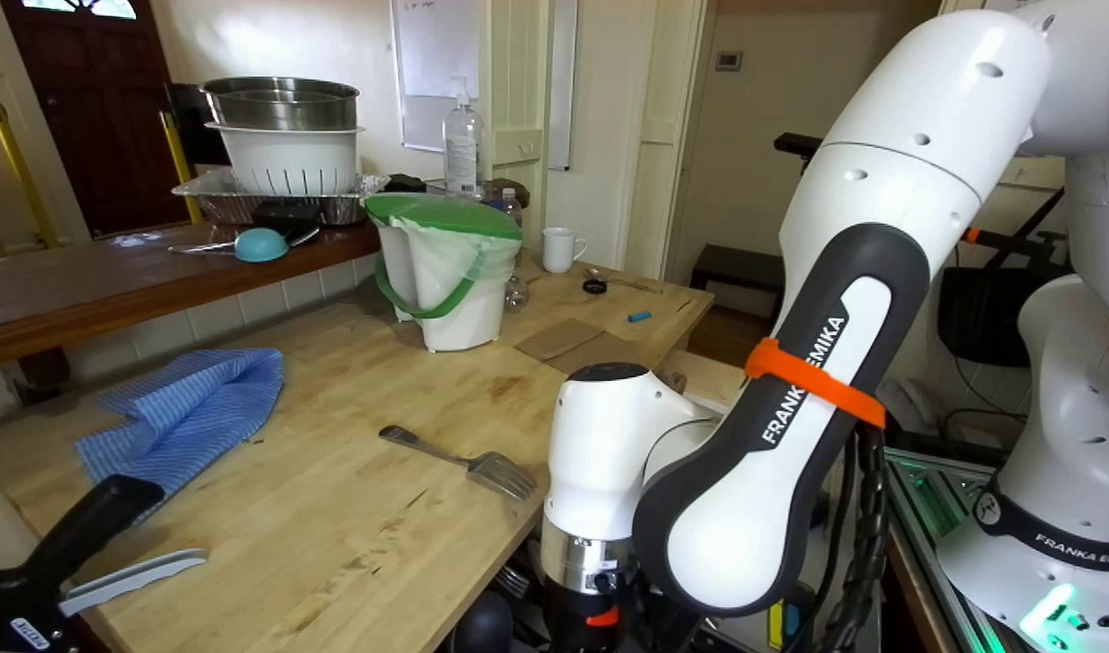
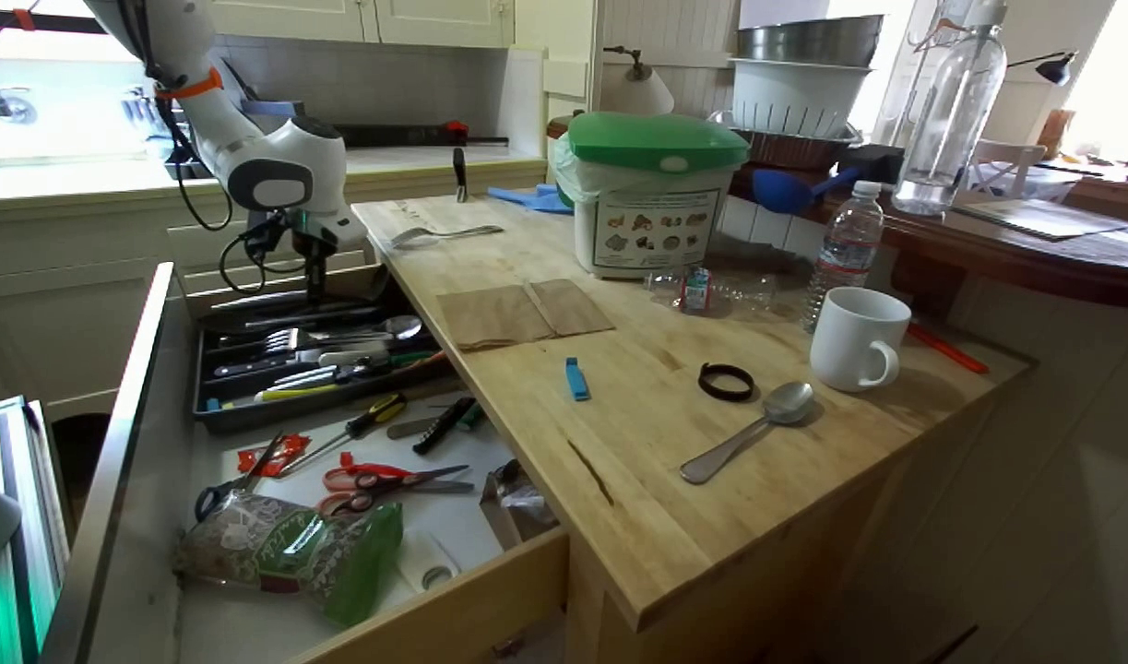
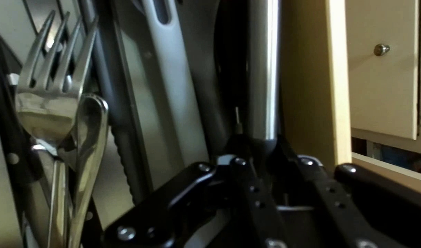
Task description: Put the ladle in the open drawer.
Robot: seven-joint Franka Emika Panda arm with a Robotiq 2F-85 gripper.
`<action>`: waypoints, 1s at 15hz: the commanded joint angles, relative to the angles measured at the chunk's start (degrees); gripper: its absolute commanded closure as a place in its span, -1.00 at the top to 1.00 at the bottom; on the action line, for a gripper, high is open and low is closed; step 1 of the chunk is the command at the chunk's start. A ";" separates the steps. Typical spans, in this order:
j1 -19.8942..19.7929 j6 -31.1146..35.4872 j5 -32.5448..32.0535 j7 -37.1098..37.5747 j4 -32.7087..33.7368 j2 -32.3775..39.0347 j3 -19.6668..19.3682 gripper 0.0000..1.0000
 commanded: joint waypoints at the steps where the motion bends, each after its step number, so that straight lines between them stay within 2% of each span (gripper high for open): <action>1: 1.22 -1.60 -0.05 0.91 2.37 1.20 -0.41 -0.04; 4: 1.30 -0.43 1.09 0.36 -2.29 -3.32 0.93 0.40; 6: 2.46 1.02 0.82 2.11 -8.54 -8.31 0.28 0.64; 8: 3.19 3.70 1.06 3.78 -15.53 -14.68 -0.08 0.96; 11: 1.63 10.09 6.46 2.26 -24.03 -23.73 3.27 1.00; 13: 2.61 14.09 8.40 4.51 -29.30 -30.45 3.32 1.00; 14: 3.70 15.46 6.73 7.62 -32.23 -33.85 2.17 0.99; 15: 4.04 16.87 1.64 12.70 -35.68 -37.19 0.35 1.00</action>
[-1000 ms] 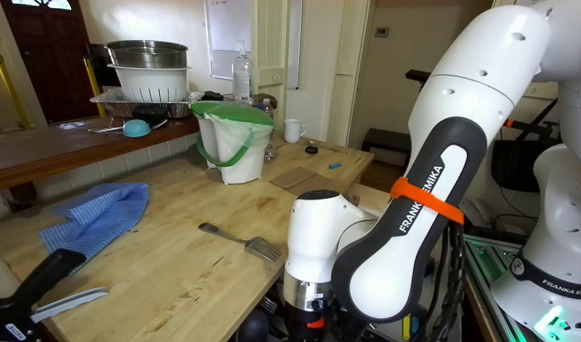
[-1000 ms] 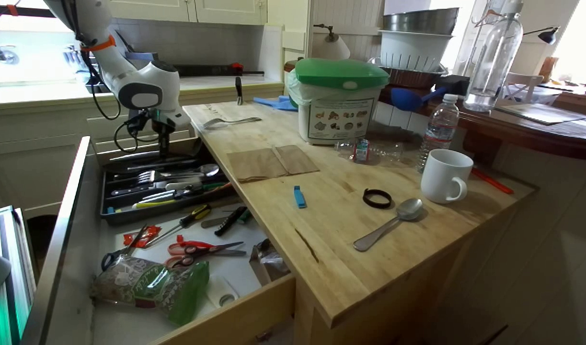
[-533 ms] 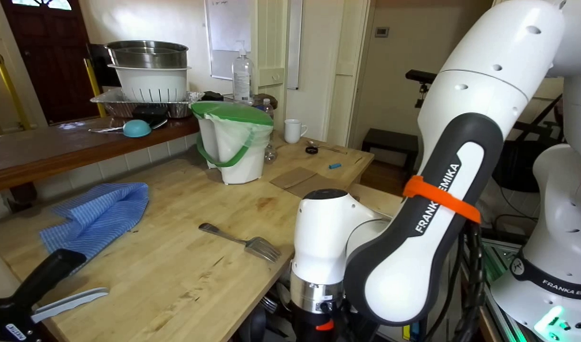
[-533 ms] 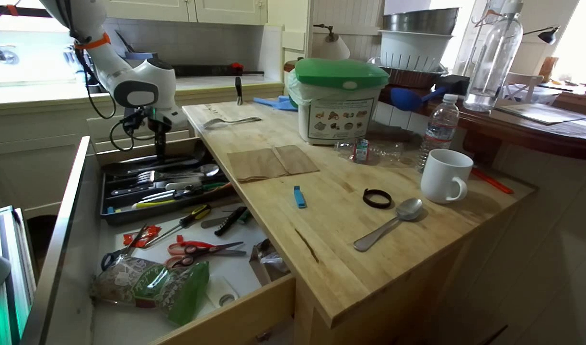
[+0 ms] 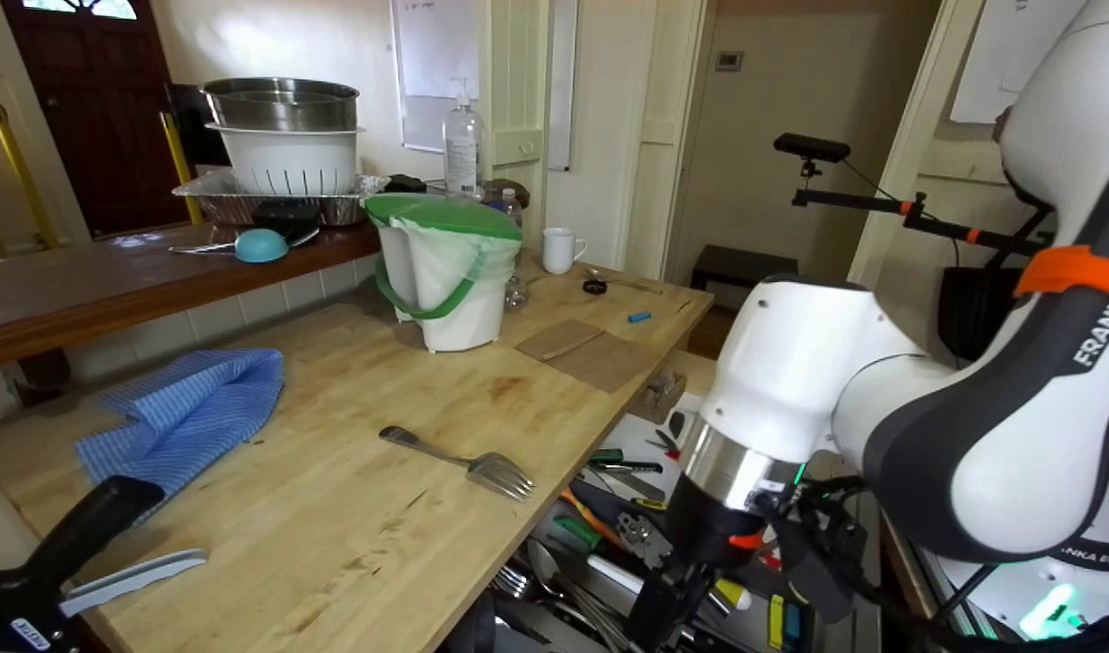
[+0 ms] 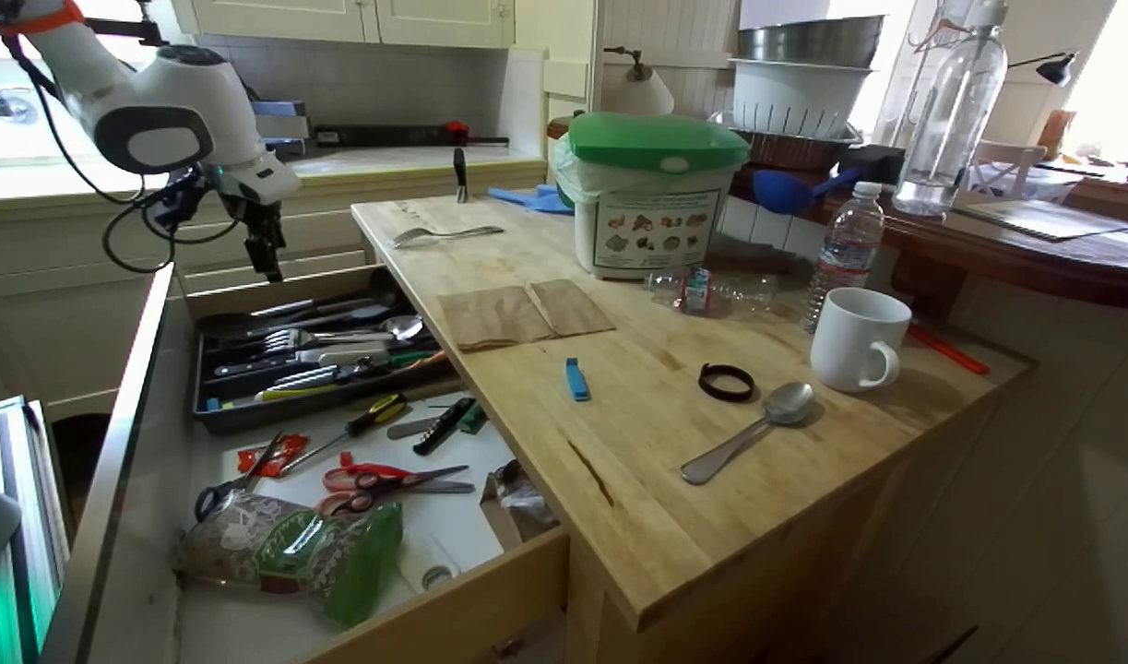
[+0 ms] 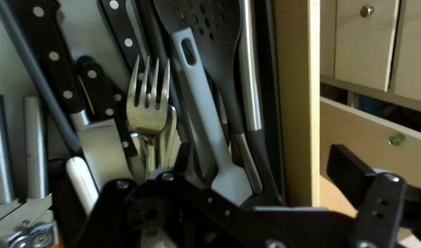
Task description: Put the ladle in the open drawer.
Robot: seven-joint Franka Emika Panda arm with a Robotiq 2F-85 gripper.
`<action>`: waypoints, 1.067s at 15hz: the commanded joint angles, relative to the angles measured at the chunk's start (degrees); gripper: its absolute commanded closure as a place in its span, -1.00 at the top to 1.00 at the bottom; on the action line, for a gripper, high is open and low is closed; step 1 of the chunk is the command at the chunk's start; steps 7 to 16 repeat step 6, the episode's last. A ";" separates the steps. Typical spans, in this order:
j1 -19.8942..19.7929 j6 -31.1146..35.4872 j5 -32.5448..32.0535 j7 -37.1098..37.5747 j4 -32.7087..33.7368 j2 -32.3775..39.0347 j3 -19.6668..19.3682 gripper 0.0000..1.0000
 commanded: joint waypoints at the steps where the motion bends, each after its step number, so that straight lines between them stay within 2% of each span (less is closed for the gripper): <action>1: -0.13 4.76 -11.02 13.88 -13.53 -14.66 -2.51 0.98; 2: -3.42 4.92 -15.75 17.26 -16.10 -17.92 -1.78 1.00; 3: -12.10 0.93 -20.41 17.00 -8.94 -14.84 0.39 1.00; 4: -2.82 3.98 -13.61 13.53 -10.71 -12.41 -2.22 1.00; 5: -5.56 3.60 -15.08 14.13 -10.67 -13.86 -1.48 1.00; 6: -4.81 3.55 -14.87 13.45 -10.53 -14.01 -2.48 1.00; 16: -4.81 3.55 -14.87 13.45 -10.53 -14.01 -2.48 1.00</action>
